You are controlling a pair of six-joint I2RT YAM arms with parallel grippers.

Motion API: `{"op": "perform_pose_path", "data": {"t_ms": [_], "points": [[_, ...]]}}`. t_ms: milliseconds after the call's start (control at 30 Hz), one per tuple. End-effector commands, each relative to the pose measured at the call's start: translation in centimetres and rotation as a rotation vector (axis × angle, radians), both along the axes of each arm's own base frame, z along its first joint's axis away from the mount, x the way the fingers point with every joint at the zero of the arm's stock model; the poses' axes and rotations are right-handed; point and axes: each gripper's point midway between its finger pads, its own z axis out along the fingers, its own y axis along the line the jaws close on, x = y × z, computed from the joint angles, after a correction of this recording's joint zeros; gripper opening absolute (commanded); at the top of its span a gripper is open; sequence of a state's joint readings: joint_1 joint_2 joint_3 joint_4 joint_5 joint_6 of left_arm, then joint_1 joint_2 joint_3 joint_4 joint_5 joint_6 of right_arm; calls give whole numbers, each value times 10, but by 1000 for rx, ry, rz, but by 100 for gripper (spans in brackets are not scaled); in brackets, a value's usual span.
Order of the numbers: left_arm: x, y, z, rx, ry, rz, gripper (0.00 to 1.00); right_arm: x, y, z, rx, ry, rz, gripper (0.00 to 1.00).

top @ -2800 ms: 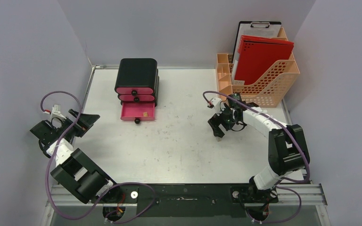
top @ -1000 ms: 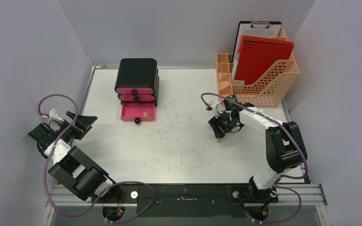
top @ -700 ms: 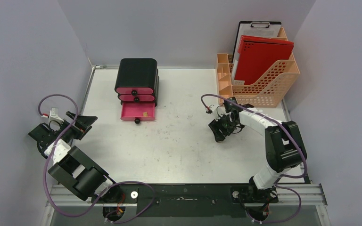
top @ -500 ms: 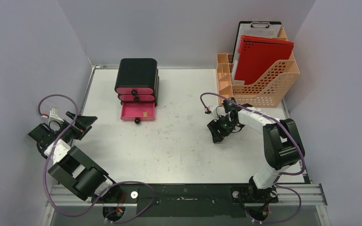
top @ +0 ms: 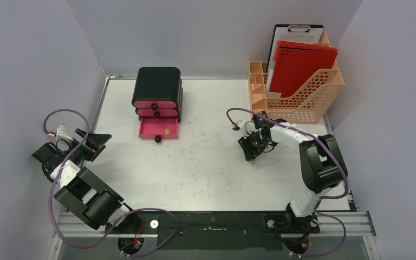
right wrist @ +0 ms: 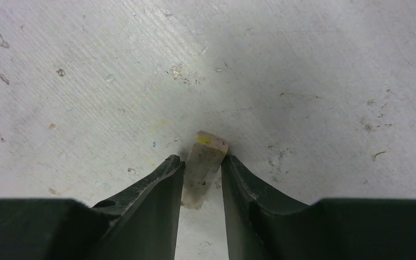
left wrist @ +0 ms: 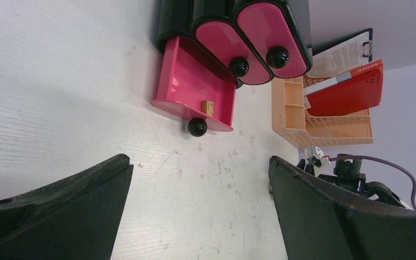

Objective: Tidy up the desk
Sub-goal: Pick up the stationery from the center of the board.

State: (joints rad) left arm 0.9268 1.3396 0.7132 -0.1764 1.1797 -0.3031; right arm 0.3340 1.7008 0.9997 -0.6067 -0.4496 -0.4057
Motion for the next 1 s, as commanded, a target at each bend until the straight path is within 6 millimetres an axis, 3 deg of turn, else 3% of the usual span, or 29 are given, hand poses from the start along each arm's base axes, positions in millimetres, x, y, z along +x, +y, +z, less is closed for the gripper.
{"op": "perform_pose_path", "data": {"t_ms": [0,167,367,467,667,967], "points": [[2,6,11,31,-43,-14,96,2,-2,-8,-71,-21,23,28],[2,6,11,28,-42,-12,96,11,13,10,-51,-47,68,22],[2,7,11,33,-42,-7,96,40,57,66,15,-193,180,22],[2,8,10,34,-40,-4,96,58,88,97,61,-285,249,22],[1,11,9,40,-37,6,96,86,159,137,129,-417,384,22],[-1,16,11,57,-42,24,96,89,278,156,173,-583,639,22]]}}
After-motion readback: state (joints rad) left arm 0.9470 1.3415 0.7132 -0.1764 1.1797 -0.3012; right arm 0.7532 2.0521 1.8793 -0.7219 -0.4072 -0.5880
